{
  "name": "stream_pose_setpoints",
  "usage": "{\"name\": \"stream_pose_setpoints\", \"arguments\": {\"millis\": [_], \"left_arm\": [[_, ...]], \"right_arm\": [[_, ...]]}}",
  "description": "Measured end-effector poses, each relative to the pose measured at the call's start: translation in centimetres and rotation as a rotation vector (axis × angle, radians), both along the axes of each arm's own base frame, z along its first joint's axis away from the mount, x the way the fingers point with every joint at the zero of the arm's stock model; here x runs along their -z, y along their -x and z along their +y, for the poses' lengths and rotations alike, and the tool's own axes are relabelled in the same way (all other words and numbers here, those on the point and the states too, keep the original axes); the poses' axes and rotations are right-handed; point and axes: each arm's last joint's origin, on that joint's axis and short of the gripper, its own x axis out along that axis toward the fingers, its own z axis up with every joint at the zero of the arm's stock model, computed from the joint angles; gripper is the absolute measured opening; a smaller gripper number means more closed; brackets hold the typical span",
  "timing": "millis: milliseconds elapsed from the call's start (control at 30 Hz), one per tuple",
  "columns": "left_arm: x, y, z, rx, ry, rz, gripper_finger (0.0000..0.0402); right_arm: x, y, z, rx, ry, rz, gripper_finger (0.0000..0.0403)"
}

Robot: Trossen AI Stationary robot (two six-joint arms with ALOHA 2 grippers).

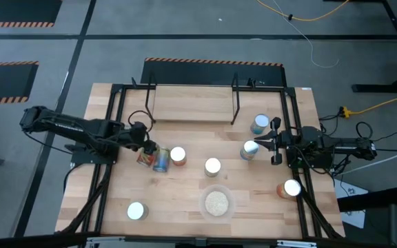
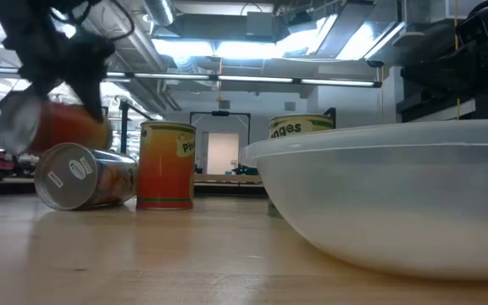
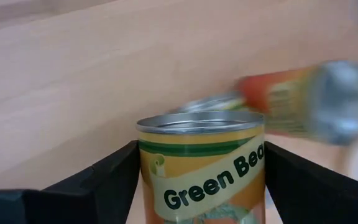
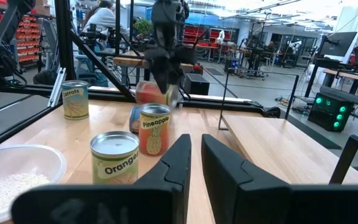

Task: Pick and place cans onto a shelf
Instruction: Put the canned green bean on the shelf

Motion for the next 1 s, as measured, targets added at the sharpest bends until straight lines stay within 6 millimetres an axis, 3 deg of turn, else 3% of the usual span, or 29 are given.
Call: {"name": "stream_pose_setpoints", "arguments": {"millis": [300, 533, 767, 1000], "left_arm": [[-4.1, -2.4, -0.1, 0.140, -0.199, -0.482, 0.0302], [-6.1, -3.2, 0.3, 0.081, -0.458, -0.641, 0.0302], [-7.3, -4.0, 1.0, -0.091, -0.833, -0.598, 0.0302], [-6.6, -6.1, 2.0, -0.242, -1.099, -0.401, 0.0302]], "right_arm": [[0.0, 0.0, 0.0, 0.000, 0.000, 0.000, 0.0045], [0.0, 0.0, 0.0, 0.000, 0.000, 0.000, 0.0045], [0.0, 0.0, 0.0, 0.000, 0.000, 0.000, 0.0045], [0.0, 0.0, 0.0, 0.000, 0.000, 0.000, 0.0045]]}}
